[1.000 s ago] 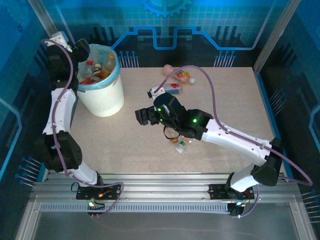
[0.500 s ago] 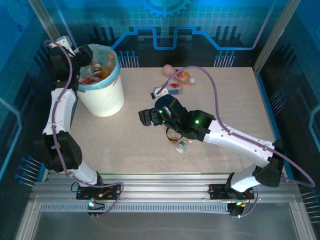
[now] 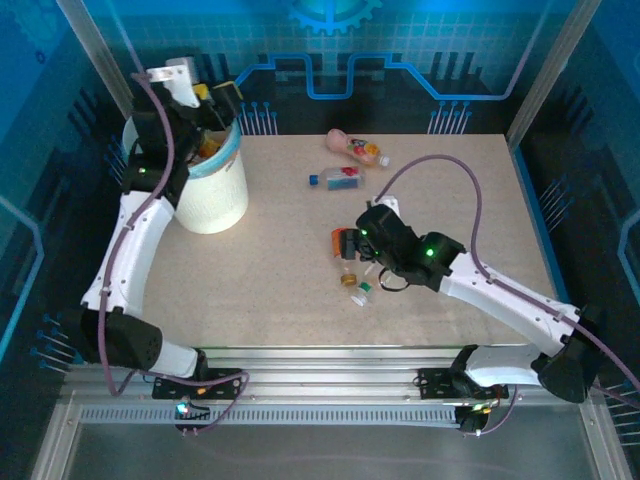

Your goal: Put the plastic bottles in the bin

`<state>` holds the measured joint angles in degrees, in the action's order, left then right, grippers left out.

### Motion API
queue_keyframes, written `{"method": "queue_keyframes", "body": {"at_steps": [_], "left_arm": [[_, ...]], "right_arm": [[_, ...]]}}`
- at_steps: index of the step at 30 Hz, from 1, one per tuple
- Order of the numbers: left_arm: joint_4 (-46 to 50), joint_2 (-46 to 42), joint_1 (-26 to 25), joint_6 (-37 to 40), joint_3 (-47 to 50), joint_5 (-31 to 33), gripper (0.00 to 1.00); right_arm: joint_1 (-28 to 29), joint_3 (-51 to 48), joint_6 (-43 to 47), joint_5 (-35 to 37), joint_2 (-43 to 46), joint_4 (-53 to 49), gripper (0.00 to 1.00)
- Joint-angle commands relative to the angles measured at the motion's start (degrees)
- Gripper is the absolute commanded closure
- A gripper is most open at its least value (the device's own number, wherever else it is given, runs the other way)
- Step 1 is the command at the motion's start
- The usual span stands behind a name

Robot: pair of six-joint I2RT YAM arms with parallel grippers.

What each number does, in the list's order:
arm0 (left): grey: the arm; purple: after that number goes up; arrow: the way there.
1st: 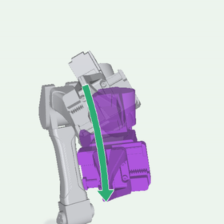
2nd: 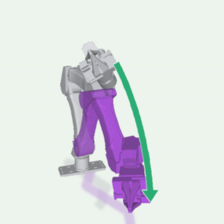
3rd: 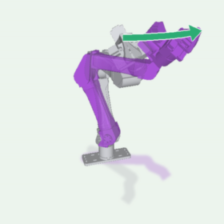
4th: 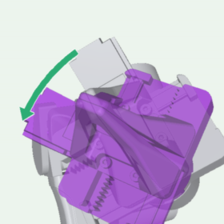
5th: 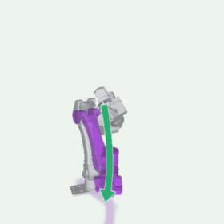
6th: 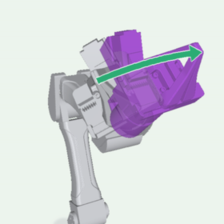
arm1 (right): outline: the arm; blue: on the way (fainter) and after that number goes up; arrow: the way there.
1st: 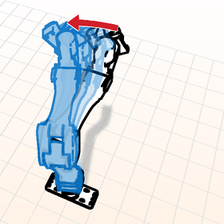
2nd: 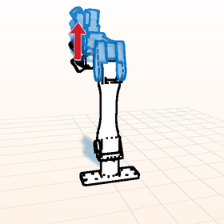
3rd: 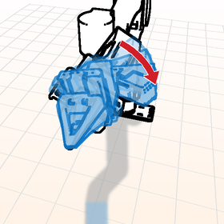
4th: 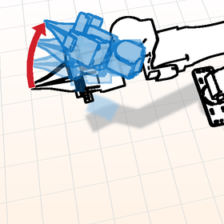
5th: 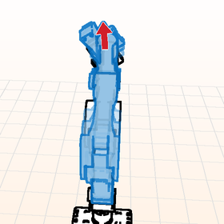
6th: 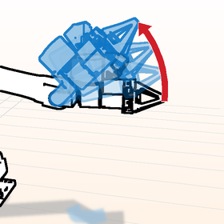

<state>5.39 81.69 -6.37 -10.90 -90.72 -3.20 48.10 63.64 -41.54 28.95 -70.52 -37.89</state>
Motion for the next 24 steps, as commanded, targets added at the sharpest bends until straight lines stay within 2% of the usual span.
{"method": "queue_keyframes", "body": {"at_steps": [1, 11, 17, 24], "left_arm": [[1.4, -1.8, -6.2, 5.4, 0.4, 1.5, 0.31], [4.9, 1.3, -25.5, 12.7, 6.2, 3.1, 0.31], [5.1, 3.2, -32.3, 12.7, 9.6, 2.9, 0.30], [5.4, 4.7, -37.9, 11.1, 13.5, 2.9, 0.30]], "right_arm": [[-1.1, -3.3, -5.3, -0.5, 2.4, -2.9, 0.00], [-4.1, -10.4, -6.8, -2.6, 6.6, -3.4, 0.00], [-5.3, -12.1, -6.1, -4.1, 6.8, -3.7, 0.01], [-5.7, -15.6, -7.8, -6.5, 6.6, -2.5, 0.01]]}}
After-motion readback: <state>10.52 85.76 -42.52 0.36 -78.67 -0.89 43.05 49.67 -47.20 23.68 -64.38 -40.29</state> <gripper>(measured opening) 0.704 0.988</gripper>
